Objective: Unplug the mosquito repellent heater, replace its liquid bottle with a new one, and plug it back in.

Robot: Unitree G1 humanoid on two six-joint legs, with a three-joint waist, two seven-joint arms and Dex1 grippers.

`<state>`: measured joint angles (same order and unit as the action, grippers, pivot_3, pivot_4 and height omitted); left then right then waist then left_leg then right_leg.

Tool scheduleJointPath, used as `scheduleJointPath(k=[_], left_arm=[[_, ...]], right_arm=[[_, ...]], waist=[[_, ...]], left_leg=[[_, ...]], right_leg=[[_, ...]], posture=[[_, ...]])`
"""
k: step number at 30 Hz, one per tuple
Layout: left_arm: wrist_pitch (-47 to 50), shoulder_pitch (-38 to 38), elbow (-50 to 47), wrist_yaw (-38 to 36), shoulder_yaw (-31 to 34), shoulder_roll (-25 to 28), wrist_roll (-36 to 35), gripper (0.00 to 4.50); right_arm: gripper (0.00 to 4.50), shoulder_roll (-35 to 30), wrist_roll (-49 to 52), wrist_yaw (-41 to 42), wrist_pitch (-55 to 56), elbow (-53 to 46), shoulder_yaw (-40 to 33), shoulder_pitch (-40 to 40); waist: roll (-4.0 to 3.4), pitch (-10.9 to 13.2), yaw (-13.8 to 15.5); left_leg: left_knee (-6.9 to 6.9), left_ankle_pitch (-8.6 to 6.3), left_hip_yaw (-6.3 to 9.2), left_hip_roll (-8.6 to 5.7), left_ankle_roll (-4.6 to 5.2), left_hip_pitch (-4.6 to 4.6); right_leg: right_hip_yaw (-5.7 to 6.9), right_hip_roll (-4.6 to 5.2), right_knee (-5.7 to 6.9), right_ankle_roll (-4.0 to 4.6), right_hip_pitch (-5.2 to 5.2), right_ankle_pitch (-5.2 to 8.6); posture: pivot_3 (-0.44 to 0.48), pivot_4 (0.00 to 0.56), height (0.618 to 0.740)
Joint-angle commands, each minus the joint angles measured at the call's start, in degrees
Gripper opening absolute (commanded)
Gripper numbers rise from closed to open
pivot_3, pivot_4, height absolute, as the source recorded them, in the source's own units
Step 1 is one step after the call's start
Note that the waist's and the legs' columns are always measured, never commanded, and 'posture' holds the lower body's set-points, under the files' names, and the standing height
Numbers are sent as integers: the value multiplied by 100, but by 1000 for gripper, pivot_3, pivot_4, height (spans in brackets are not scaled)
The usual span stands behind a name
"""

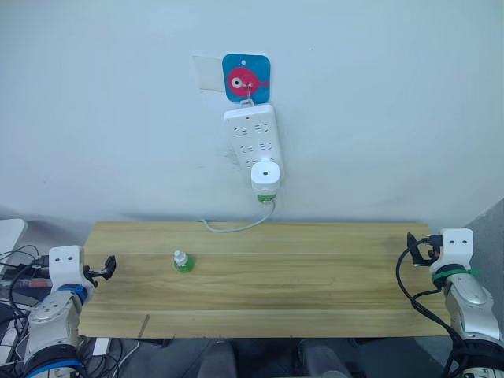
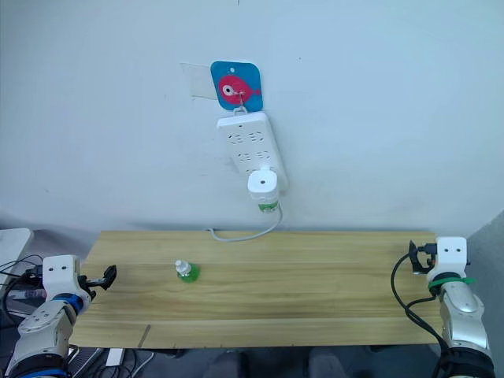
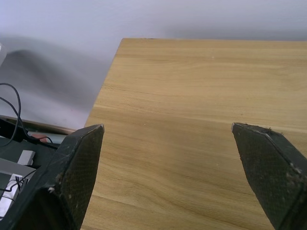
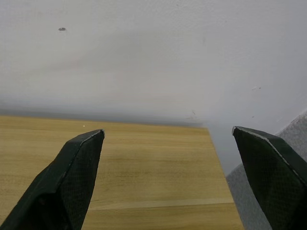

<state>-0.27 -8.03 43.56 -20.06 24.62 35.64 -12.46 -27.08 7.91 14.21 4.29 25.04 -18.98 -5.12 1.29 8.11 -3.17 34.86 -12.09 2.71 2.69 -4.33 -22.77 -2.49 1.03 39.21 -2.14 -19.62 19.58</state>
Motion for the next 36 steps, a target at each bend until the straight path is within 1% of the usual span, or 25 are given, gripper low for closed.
scheduleJointPath(k=[1, 7, 24, 28, 30, 32, 34, 35, 36], left_arm=[[-64, 27, -170, 5, 54, 124, -7, 4500], [27, 66, -363, -149, 162, 100, -231, 4500], [94, 231, -672, -270, 211, 133, -373, 4500], [557, 753, -1804, -847, 552, 217, -997, 4500], [973, 1087, -2628, -1226, 692, 351, -1364, 4500], [1491, 1353, -3482, -1643, 762, 570, -1781, 4500], [2080, 1391, -4359, -1829, 774, 801, -2249, 4500], [2375, 1356, -4731, -1823, 759, 877, -2457, 4113], [2676, 1309, -5093, -1804, 724, 955, -2647, 3886]], right_arm=[[4478, -98, 37, 11, 14, -259, -88, 19], [4478, -98, 26, 43, -23, -337, -80, 103], [4478, -88, 72, 142, -122, -459, -59, 123], [4478, -161, 170, 448, -387, -995, 11, 215], [4478, -207, 332, 658, -682, -1463, 2, 287], [4478, -326, 617, 1061, -1123, -2302, 126, 418], [4478, -443, 1121, 1465, -1686, -3248, 279, 484], [4500, -478, 1348, 1581, -1920, -3632, 321, 479], [4500, -514, 1573, 1670, -2163, -3985, 358, 459]], waist=[[0, 0, 0], [0, 0, 1], [-1, 1, -1], [-5, 6, -21], [-9, 20, -15], [-15, 57, -8], [-26, 114, 8], [-31, 127, 31], [-32, 128, 41]], left_leg=[[0, 0, 0, 0, 0, 0], [0, 0, 0, 0, 0, 0], [0, 0, 0, 0, 0, 1], [0, 0, -2, 3, 0, 0], [0, 0, -1, 4, 0, -1], [0, 0, 1, 5, 0, 0], [2, 0, 4, 4, 0, 2], [4, 0, 10, 4, 0, 1], [7, 0, 16, 2, 0, 0]], right_leg=[[0, 0, 0, 0, 0, 0], [0, 0, 0, 0, 0, 0], [0, 0, 0, 0, 0, 0], [-3, 0, -1, 0, 0, 0], [-3, -1, -1, 0, 0, 0], [-2, -1, 1, 1, 2, 0], [-2, 0, 4, 1, 7, 0], [-3, 0, 8, 1, 7, 0], [-4, 1, 15, 1, 8, 0]], posture=[[-49, 125, 740], [-44, 123, 740], [-42, 127, 740], [-45, 145, 740], [-36, 160, 740], [-33, 166, 740], [-26, 186, 740], [-26, 186, 740], [-26, 186, 740]])
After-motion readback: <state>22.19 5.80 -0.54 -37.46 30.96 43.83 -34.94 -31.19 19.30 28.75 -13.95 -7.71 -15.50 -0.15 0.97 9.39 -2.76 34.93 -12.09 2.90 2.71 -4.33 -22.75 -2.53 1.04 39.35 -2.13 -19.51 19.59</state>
